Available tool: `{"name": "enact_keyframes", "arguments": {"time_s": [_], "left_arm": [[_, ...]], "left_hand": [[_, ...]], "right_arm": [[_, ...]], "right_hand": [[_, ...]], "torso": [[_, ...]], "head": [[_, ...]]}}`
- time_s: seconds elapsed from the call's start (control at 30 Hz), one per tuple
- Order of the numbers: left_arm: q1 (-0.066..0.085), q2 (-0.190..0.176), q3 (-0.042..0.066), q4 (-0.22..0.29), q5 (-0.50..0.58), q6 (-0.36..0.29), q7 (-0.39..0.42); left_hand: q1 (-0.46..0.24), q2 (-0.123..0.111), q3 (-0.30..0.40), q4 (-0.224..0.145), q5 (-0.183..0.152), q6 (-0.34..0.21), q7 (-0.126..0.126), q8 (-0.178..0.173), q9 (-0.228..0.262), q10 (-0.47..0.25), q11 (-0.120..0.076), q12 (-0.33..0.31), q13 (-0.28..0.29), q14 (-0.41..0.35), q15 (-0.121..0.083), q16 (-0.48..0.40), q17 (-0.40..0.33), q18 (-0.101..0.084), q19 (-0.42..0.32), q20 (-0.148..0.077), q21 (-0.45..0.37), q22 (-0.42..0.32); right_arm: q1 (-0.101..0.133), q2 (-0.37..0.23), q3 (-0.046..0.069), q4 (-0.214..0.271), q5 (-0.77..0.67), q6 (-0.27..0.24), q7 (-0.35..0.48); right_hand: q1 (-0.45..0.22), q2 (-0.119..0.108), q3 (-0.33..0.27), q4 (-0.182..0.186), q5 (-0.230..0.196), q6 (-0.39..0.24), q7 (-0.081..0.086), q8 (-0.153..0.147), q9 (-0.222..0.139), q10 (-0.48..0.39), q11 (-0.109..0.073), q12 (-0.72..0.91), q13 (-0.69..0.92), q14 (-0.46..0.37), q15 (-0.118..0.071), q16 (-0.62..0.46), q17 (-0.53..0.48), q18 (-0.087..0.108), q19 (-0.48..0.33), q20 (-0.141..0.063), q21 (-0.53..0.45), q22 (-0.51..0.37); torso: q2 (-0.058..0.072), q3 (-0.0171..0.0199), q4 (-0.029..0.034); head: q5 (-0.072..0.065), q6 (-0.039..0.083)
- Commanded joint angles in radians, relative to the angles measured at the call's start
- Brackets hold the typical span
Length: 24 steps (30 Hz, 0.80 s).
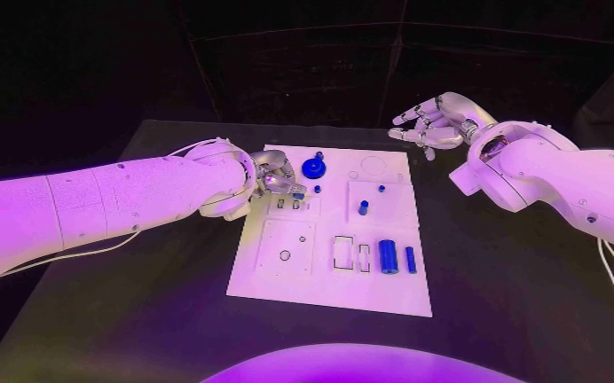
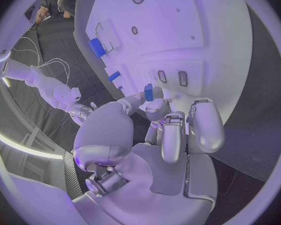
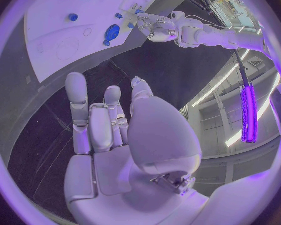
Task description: Assemble the parts on the task board
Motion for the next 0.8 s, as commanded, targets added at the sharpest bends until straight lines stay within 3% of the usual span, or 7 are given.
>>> {"name": "enact_keyframes", "arguments": {"time_s": [0.03, 0.8], "left_arm": [[-0.005, 0.001, 0.000, 0.001, -0.027, -0.062, 0.013], [-0.012, 0.006, -0.001, -0.023, -0.101, 0.129, -0.007]], "left_hand": [[0.002, 0.010, 0.180, -0.170, 0.002, 0.001, -0.004, 0.005, 0.001, 0.004, 0.000, 0.000, -0.003, 0.105, -0.007, 0.006, 0.263, -0.004, 0.004, -0.002, 0.003, -0.002], [0.004, 0.008, 0.188, -0.173, 0.002, 0.000, -0.004, 0.005, 0.002, 0.003, 0.000, -0.002, -0.006, 0.105, -0.007, 0.006, 0.263, -0.005, 0.006, -0.002, 0.006, 0.003]], "right_arm": [[0.002, -0.001, 0.001, 0.000, 0.002, 0.006, 0.004], [0.002, 0.002, 0.001, -0.005, 0.002, 0.008, 0.005]], "right_hand": [[-0.005, 0.008, -0.005, 0.001, 0.006, -0.007, -0.001, 0.006, -0.001, -0.006, 0.000, -0.001, -0.001, 0.020, -0.005, -0.006, 0.001, 0.021, -0.005, 0.000, -0.006, -0.002], [-0.005, 0.008, -0.005, 0.001, 0.006, -0.007, -0.001, 0.006, -0.001, -0.006, 0.000, -0.001, -0.001, 0.020, -0.005, -0.006, 0.001, 0.021, -0.005, 0.000, -0.006, -0.002]], "torso": [[0.001, 0.0006, -0.0013], [0.001, -0.0010, -0.0012]], "head": [[0.002, -0.001], [0.006, -0.009]]}}
